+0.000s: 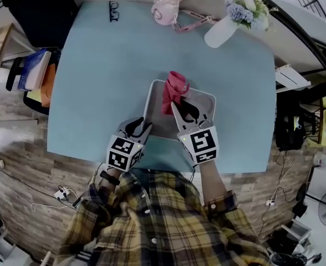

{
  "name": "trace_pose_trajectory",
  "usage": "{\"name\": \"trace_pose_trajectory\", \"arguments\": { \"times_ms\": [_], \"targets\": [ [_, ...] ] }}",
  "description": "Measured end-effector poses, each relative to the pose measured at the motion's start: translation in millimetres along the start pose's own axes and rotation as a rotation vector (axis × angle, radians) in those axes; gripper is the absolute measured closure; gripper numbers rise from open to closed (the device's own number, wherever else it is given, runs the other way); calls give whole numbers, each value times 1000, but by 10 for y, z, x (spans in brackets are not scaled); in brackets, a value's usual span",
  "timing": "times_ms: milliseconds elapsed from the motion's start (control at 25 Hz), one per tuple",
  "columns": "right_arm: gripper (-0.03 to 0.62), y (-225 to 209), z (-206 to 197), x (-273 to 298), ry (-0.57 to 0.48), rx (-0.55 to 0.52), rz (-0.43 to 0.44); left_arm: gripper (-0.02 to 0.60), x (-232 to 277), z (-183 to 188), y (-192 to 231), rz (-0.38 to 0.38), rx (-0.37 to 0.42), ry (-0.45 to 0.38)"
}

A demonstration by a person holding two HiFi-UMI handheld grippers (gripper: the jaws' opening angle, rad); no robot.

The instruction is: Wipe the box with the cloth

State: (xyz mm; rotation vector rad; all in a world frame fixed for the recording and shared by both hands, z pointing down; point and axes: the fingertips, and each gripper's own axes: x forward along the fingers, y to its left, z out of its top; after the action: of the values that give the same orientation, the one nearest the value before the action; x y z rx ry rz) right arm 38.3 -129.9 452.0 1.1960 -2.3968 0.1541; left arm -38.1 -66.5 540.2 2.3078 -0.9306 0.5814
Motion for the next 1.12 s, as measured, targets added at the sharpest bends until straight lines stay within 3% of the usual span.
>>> {"name": "trace_pose_trajectory", "arguments": {
  "times_ms": [360,600,920,1120],
  "targets": [
    [547,153,-114,722,139,-104,142,449,-1,1,8,-9,-8,-5],
    [547,116,-289,879,250,-153,147,448,-5,3,7,-20,-19,-11],
    [548,93,-361,916,281,-253,139,448,-5,-4,13,-22,-29,-16],
    [548,16,-414,871,320,-250,116,448,-9,-2,36,-15,-36,-23]
  ]
}}
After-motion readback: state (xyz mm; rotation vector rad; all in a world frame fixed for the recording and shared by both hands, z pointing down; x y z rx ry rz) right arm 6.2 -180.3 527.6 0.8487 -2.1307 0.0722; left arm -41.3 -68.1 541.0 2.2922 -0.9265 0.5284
